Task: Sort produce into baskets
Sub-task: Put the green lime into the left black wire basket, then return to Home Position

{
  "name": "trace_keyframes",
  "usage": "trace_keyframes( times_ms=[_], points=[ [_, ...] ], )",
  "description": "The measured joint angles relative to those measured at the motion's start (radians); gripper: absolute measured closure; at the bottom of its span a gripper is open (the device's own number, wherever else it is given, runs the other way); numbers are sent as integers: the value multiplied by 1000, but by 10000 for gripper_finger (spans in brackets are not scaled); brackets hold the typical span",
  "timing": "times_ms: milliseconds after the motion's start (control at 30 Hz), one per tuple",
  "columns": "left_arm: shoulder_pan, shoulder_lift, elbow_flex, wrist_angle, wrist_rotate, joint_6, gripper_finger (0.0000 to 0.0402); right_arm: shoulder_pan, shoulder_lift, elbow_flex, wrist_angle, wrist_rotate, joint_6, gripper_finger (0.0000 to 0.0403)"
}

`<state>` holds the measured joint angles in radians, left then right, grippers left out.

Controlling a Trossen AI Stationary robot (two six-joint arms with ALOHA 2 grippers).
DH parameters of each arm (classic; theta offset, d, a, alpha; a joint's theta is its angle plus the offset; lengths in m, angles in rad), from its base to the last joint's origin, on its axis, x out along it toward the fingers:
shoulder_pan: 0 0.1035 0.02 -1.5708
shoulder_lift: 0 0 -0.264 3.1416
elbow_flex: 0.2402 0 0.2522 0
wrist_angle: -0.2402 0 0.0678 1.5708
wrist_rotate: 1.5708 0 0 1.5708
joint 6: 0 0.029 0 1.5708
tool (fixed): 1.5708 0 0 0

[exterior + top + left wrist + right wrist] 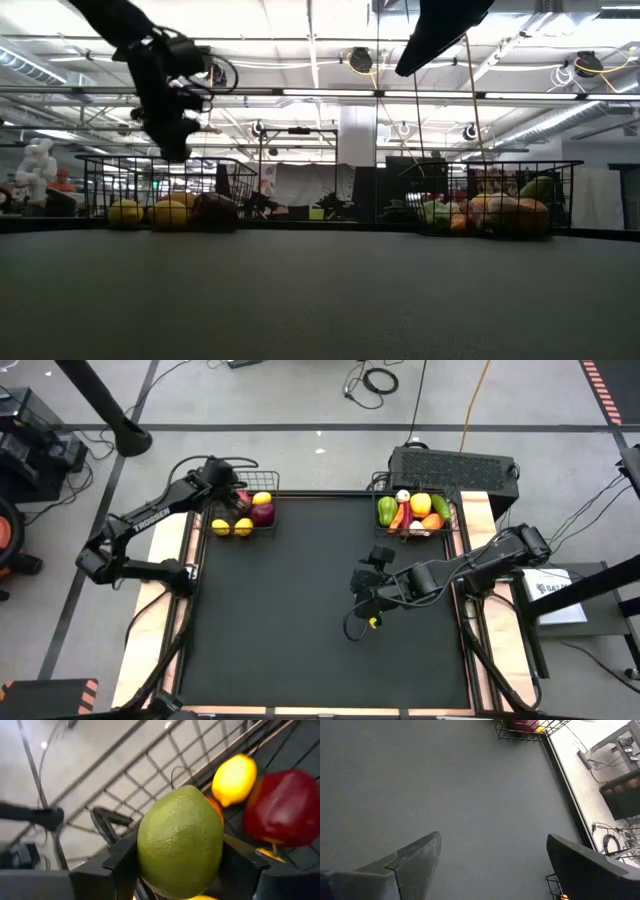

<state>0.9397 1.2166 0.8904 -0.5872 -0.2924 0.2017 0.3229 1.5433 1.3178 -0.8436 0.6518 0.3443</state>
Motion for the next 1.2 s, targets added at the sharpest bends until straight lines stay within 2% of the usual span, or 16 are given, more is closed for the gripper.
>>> trace_keyframes(
  times_ms=[133,333,500,567,733,833,900,1000,1200],
  points=[
    [24,19,-32,5,0,-35,164,0,0,0,0,0,-4,51],
    [29,27,-34,2,-33,-59,104,0,0,0,3,1,-4,51],
    [19,21,-32,-14,-16,-84,92,0,0,0,5,7,-4,51],
    [1,8,-20,-28,59,-114,92,0,0,0,9,35,-11,51],
    [-79,-75,-9,17,360,-182,92,-11,0,-45,125,149,-124,51],
    [-180,-137,-9,68,427,-194,94,-45,0,-94,269,138,-244,55],
    [-265,-173,-9,95,438,-192,105,-80,0,-129,349,63,-317,71],
    [-396,-217,-9,153,440,-189,132,-136,0,-173,419,-58,-414,116],
    [-627,-265,-62,283,355,-182,214,-223,-101,-280,442,-188,-434,257]
  ],
)
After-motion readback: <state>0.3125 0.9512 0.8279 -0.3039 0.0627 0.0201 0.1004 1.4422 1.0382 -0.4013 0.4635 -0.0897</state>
